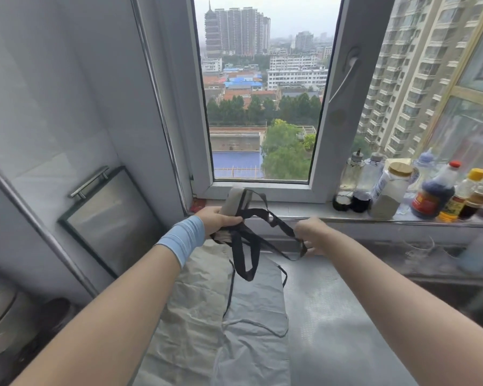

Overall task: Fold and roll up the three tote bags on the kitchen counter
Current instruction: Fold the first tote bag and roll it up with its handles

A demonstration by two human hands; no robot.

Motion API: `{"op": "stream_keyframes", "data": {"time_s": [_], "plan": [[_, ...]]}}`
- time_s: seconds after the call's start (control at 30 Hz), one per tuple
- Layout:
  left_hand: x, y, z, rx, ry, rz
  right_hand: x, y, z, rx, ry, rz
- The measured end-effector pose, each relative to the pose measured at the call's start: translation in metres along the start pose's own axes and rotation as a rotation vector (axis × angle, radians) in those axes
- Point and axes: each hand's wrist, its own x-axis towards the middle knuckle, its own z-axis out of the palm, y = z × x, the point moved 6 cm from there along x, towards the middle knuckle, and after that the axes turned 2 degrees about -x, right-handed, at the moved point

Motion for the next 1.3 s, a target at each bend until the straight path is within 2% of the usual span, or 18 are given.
{"op": "stream_keyframes", "data": {"time_s": [0.03,0.07,0.13,0.2,0.27,0.33,0.43,0.53,0.63,0.8,0.9,0.93,1.0,1.1,1.17,1.23,1.3], "plan": [[0.002,-0.005,0.010,0.032,-0.011,-0.006,0.005,0.001,-0.009,-0.100,0.164,-0.061],[0.003,-0.010,0.021,0.043,-0.029,-0.014,0.002,-0.004,-0.013,-0.095,0.279,-0.146],[0.005,-0.022,0.046,0.023,-0.078,-0.024,-0.011,-0.020,-0.009,0.054,0.261,-0.411],[0.005,-0.034,0.072,0.013,-0.139,-0.036,-0.017,-0.026,0.003,-0.039,0.137,-0.539],[0.009,-0.049,0.094,0.052,-0.183,-0.050,-0.005,-0.009,0.011,-0.077,0.011,-0.487],[0.011,-0.069,0.113,0.120,-0.187,-0.080,0.010,0.021,0.015,0.032,-0.096,-0.410],[0.016,-0.100,0.142,0.219,-0.196,-0.111,0.026,0.061,0.022,0.038,-0.156,-0.355],[0.014,-0.139,0.172,0.132,-0.271,-0.215,0.040,0.097,0.033,0.008,-0.215,-0.307],[0.015,-0.177,0.190,0.164,-0.242,-0.270,0.055,0.128,0.050,-0.080,-0.289,-0.243],[0.014,-0.237,0.215,0.220,-0.108,-0.372,0.081,0.178,0.063,-0.372,-0.206,-0.261],[0.017,-0.259,0.218,0.248,-0.002,-0.403,0.085,0.192,0.042,-0.630,0.123,-0.415],[0.018,-0.261,0.219,0.275,0.027,-0.388,0.080,0.193,0.038,-0.649,0.214,-0.511],[0.018,-0.260,0.219,0.321,0.074,-0.321,0.067,0.198,0.048,-0.600,0.162,-0.603],[0.020,-0.256,0.219,0.426,0.075,-0.234,0.055,0.220,0.083,-0.804,-0.071,-0.548],[0.020,-0.252,0.218,0.578,0.075,-0.167,0.060,0.238,0.094,-0.902,-0.092,-0.491],[0.020,-0.243,0.215,0.817,0.108,-0.062,0.067,0.248,0.094,-0.862,-0.083,-0.446],[0.021,-0.237,0.218,0.938,0.119,0.053,0.071,0.251,0.088,-0.807,-0.066,-0.424]]}}
